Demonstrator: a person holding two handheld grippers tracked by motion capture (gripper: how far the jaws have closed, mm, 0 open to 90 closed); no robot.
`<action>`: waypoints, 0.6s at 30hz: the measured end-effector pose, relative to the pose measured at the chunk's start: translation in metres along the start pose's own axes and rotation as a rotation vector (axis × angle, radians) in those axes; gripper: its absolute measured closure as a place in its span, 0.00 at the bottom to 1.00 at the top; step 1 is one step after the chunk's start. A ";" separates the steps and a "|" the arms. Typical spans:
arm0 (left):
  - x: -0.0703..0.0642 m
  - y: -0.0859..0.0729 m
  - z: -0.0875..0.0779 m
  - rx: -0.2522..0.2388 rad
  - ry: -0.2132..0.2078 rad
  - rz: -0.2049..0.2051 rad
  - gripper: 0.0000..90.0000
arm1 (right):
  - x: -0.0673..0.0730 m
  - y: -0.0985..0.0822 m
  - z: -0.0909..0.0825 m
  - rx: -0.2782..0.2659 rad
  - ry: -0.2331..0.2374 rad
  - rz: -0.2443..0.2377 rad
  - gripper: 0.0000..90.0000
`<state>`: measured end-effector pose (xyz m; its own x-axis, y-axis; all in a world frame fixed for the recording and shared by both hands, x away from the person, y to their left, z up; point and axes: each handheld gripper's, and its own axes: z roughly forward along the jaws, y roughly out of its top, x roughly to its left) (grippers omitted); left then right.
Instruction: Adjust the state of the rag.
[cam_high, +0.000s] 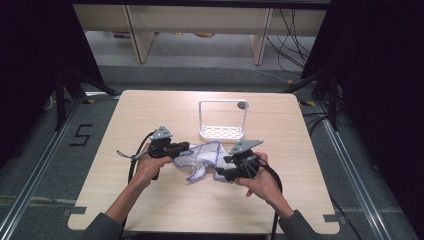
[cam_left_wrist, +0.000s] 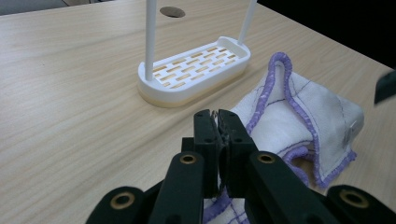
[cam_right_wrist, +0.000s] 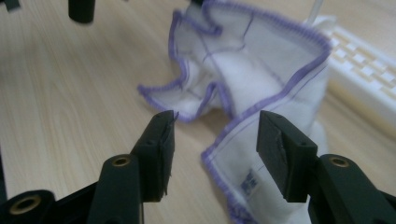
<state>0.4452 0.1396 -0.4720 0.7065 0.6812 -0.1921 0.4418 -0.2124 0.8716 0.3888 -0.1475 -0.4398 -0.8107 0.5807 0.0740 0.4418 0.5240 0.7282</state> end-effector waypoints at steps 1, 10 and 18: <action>0.001 0.000 0.001 0.002 -0.004 0.001 0.96 | 0.003 -0.008 0.012 0.043 -0.030 -0.009 0.52; 0.004 -0.002 0.001 0.006 0.000 0.007 0.96 | -0.005 -0.022 0.057 0.121 -0.099 -0.084 0.52; 0.007 -0.003 -0.001 0.009 0.008 -0.002 0.93 | -0.005 -0.022 0.065 0.144 -0.190 -0.163 0.78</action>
<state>0.4477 0.1457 -0.4753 0.7013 0.6869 -0.1907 0.4483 -0.2170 0.8671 0.4079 -0.1215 -0.5007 -0.7950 0.5807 -0.1753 0.3725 0.6955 0.6144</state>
